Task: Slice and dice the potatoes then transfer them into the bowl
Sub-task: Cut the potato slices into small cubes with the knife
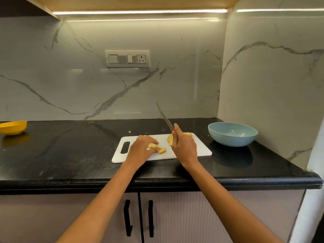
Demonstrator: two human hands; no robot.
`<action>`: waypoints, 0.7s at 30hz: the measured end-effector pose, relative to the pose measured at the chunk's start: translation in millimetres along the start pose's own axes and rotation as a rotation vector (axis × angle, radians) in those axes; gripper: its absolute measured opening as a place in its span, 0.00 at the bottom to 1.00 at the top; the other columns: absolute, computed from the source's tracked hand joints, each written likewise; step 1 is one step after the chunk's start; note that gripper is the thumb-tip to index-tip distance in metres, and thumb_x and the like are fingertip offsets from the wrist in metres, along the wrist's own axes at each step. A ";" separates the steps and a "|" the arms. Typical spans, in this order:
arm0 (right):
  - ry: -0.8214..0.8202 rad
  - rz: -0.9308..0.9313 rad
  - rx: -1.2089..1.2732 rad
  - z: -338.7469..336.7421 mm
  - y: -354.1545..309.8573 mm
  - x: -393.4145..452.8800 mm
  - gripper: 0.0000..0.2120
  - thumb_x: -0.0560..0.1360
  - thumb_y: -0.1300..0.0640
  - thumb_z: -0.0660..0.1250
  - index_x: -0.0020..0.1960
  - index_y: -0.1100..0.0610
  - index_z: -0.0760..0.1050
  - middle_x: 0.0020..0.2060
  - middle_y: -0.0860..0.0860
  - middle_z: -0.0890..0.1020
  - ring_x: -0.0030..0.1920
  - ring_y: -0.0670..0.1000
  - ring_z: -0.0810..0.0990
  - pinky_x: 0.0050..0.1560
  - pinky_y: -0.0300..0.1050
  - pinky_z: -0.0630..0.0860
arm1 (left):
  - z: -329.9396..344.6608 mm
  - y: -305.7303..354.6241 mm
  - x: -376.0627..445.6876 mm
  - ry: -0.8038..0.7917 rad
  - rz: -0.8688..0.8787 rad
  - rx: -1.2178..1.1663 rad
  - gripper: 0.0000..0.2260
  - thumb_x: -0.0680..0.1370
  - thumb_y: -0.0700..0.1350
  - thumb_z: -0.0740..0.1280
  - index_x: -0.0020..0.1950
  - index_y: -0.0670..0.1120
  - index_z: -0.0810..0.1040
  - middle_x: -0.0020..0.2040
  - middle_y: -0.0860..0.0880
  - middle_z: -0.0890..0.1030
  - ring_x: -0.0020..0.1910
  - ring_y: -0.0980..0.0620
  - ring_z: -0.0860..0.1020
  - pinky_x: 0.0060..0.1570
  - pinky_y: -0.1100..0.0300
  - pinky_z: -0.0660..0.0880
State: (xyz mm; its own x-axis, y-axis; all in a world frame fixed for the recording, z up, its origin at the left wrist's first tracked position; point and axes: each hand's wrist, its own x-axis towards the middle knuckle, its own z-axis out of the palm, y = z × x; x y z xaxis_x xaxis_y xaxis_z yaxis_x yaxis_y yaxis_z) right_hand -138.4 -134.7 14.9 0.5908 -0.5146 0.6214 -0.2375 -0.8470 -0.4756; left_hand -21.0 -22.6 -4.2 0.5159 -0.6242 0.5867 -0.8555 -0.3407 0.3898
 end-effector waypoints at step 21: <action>0.159 -0.048 0.008 33.7 31.6 83.3 0.20 0.83 0.54 0.52 0.72 0.60 0.63 0.35 0.56 0.81 0.31 0.51 0.76 0.32 0.44 0.74 | 16.0 -48.7 72.5 0.020 -0.028 0.007 0.08 0.78 0.47 0.62 0.48 0.54 0.81 0.52 0.53 0.80 0.58 0.47 0.72 0.58 0.47 0.69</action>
State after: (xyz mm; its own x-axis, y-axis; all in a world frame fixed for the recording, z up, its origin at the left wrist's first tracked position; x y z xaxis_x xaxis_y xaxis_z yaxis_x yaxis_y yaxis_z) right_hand -70.7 -199.8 30.6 0.4712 -0.4891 0.7340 -0.2056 -0.8702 -0.4478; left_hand 57.3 -62.5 8.0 0.5405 -0.6001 0.5897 -0.8409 -0.3629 0.4014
